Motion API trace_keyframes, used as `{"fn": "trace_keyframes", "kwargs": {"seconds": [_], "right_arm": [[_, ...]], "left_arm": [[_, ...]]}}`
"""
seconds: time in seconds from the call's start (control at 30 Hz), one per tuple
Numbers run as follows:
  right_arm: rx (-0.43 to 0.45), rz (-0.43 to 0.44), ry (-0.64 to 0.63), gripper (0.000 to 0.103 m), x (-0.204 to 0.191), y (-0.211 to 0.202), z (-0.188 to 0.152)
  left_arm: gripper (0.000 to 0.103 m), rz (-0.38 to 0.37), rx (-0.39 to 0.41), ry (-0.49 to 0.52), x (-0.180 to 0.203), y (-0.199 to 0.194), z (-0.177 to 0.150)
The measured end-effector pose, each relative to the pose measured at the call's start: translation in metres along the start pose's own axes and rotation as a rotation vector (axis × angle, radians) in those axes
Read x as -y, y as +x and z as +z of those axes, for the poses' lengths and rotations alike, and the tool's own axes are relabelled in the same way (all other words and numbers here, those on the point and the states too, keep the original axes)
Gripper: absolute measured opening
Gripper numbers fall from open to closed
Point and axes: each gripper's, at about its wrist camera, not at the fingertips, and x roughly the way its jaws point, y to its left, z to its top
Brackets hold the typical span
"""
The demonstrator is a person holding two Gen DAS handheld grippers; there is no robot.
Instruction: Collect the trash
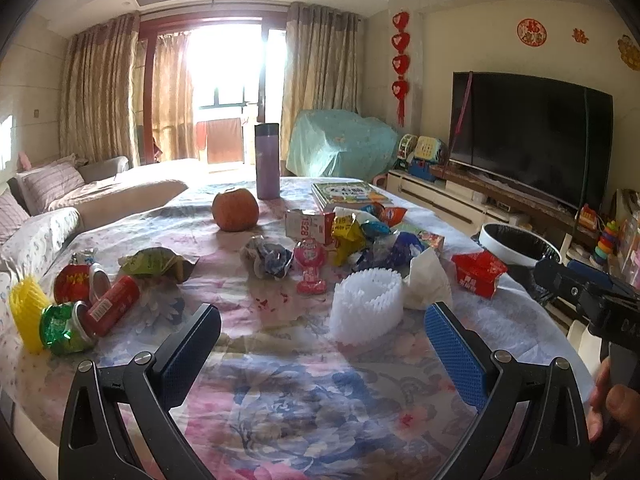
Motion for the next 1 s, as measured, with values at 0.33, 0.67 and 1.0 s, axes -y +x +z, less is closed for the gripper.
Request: {"fn": "trace_keyframes", "kwargs": {"seconds": [0.33,0.67,1.0], "right_arm": [[-0.117,0.071,-0.01,0.093,0.001,0.041,0.002],[-0.242,0.14,0.009,0.076,0.004,0.092,0.004],[-0.37,0.162,-0.009,0.029,0.002,0.135,-0.004]], "left_arm": [[0.101,-0.064,-0.121,-0.012,-0.012,0.052,0.011],[0.088,-0.141,-0.231,0.02,-0.013,0.105,0.023],[0.046,-0.207,-0.296,0.042,-0.003,0.139,0.019]]}}
